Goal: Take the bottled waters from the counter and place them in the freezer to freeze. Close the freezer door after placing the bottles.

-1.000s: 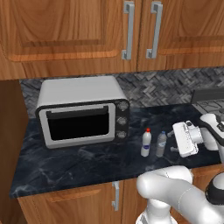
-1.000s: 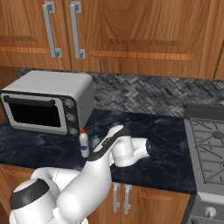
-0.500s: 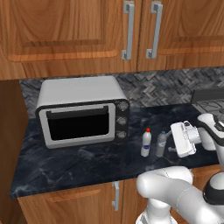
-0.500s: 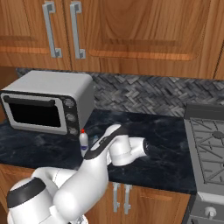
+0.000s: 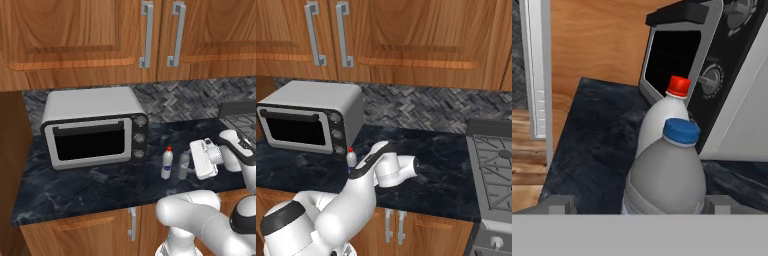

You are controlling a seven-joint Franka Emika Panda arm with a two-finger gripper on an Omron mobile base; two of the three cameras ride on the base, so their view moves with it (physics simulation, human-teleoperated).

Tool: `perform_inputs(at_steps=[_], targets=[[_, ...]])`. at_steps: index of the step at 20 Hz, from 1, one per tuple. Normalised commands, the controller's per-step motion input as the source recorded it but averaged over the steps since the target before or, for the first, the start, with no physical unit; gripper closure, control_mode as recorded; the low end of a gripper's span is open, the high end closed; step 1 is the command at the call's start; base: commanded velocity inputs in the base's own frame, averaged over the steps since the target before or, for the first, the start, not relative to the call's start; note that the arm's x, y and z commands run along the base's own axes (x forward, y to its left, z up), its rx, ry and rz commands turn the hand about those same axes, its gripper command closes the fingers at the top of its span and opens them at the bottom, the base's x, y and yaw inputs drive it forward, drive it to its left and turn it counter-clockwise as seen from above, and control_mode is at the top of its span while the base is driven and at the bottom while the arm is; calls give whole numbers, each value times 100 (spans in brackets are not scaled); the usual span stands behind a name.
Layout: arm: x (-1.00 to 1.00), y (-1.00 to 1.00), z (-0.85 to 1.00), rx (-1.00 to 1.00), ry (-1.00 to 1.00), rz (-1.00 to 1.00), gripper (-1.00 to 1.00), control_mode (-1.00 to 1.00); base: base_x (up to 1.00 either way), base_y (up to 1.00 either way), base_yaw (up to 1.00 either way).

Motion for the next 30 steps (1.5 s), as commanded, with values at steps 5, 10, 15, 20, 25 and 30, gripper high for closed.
perform_inputs(at_steps=[5, 10, 15, 20, 25, 30], targets=[[9, 7, -2, 0, 0, 0, -100, -100, 0, 0, 0], [12, 1, -2, 0, 0, 0, 100, -100, 0, 0, 0], [0, 0, 0, 0, 0, 0, 100, -100, 0, 0, 0], [-7, 0, 21, 1, 0, 0, 100, -100, 0, 0, 0], [-12, 0, 72, 0, -1, 0, 100, -100, 0, 0, 0], [-3, 0, 80, 2, 0, -1, 100, -100, 0, 0, 0]])
